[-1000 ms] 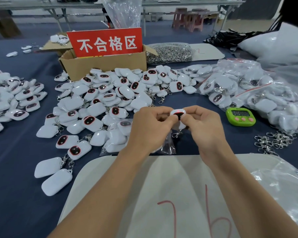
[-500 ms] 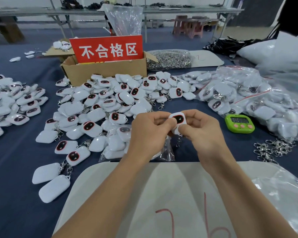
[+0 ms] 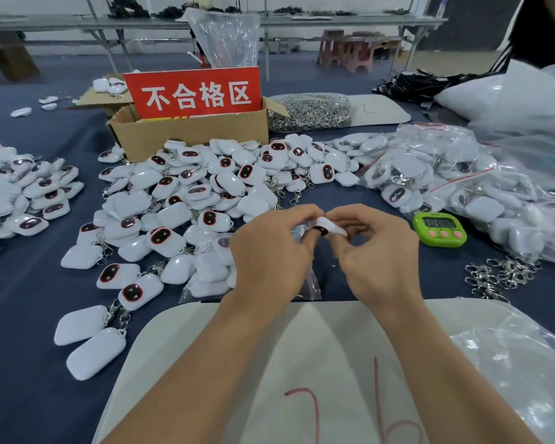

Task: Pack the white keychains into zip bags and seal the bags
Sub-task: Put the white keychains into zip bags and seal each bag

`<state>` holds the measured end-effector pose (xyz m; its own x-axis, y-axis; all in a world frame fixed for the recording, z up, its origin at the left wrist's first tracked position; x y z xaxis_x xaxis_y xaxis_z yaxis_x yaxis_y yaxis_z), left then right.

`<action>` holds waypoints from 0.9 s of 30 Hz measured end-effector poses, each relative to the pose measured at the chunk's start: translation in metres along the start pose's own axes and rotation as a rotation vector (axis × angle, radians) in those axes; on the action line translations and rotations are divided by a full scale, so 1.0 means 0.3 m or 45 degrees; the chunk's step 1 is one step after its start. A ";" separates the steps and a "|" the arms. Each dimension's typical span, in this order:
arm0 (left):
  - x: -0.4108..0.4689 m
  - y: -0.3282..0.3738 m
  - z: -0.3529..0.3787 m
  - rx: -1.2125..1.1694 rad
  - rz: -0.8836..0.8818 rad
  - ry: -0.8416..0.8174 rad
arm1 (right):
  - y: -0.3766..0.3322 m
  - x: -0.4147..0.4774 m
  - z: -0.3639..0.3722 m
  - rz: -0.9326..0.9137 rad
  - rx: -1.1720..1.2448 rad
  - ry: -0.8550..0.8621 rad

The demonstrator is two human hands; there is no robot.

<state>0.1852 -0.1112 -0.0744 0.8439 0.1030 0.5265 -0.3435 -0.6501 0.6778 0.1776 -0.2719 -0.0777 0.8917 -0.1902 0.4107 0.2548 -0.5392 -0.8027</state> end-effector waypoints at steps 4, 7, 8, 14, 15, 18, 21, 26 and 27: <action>-0.004 0.006 -0.012 0.176 0.024 0.092 | -0.026 -0.011 -0.032 -0.106 -0.091 0.144; -0.009 0.006 -0.005 0.036 0.079 0.085 | -0.015 -0.005 -0.033 -0.048 0.024 0.143; -0.009 0.004 0.004 -0.087 0.089 0.032 | 0.002 0.003 -0.032 0.034 0.165 0.128; 0.004 -0.010 0.020 -0.592 0.007 -0.155 | 0.087 0.004 0.020 0.519 0.680 -0.144; 0.008 -0.008 0.015 -0.573 0.013 -0.146 | 0.092 0.002 0.023 0.543 0.695 -0.151; 0.017 -0.014 0.001 -0.408 -0.002 -0.115 | 0.077 0.005 0.033 0.456 0.660 -0.185; 0.025 -0.034 0.007 -0.283 -0.102 -0.139 | 0.085 0.007 0.028 0.378 0.375 -0.157; 0.034 -0.052 0.028 0.294 -0.112 -0.256 | 0.133 0.011 -0.031 0.419 0.069 0.036; 0.029 -0.047 0.042 0.434 -0.045 -0.315 | 0.138 0.012 -0.033 0.433 0.043 0.037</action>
<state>0.2027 -0.1106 -0.0858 0.9405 -0.0270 0.3387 -0.1916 -0.8655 0.4629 0.1877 -0.3028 -0.1051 0.9168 -0.3780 0.1289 -0.0425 -0.4132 -0.9097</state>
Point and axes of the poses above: each hand's wrist, its own x-axis towards the middle knuckle, its own z-axis out of the palm, y = z × x, the point moved 8 cm from there along x, towards the middle knuckle, and after that the axes turned 5 degrees about -x, right-handed, at the moved point
